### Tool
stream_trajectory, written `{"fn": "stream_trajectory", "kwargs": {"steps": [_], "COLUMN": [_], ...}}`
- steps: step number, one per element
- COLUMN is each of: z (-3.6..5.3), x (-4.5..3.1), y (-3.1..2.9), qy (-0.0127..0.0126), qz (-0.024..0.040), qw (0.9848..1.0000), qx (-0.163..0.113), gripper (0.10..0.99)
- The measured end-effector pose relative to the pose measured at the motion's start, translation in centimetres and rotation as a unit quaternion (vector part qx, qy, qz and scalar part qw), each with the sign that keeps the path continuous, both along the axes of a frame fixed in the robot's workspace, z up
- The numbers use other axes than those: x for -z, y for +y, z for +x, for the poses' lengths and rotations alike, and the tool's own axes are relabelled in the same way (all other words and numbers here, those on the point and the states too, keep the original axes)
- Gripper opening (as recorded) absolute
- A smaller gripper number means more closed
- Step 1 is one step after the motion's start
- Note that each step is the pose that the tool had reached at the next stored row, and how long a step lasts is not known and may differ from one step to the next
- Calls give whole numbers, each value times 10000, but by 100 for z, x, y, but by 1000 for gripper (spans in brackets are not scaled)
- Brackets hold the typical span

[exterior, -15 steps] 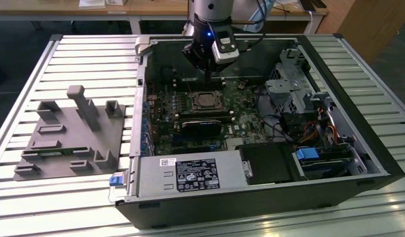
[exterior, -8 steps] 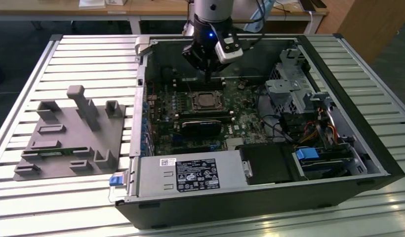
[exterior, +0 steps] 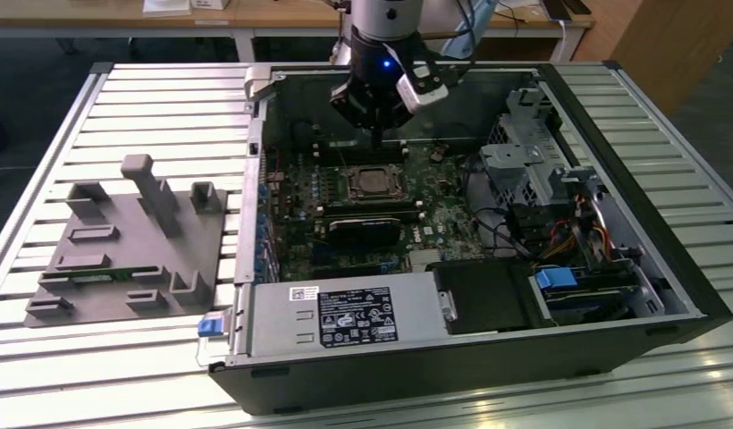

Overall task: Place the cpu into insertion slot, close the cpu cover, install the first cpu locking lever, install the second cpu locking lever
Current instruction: 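Install the first cpu locking lever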

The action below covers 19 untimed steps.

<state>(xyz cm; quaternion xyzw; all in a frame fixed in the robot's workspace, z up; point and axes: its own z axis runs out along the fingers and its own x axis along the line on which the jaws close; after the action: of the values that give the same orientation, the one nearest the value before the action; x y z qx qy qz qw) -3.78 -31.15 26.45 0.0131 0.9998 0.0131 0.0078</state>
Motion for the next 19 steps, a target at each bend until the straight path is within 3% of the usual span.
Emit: {"fn": "stream_trajectory", "kwargs": {"steps": [3, 7, 19], "z": [0, -67, -496], "x": [2, 3, 10], "y": [0, 0, 0], "qy": [0, 0, -12], "qz": [0, 2, 2], "qw": [9996, 9995, 9995], "qx": [-267, -321, -320], "gripper": [106, 106, 106]}}
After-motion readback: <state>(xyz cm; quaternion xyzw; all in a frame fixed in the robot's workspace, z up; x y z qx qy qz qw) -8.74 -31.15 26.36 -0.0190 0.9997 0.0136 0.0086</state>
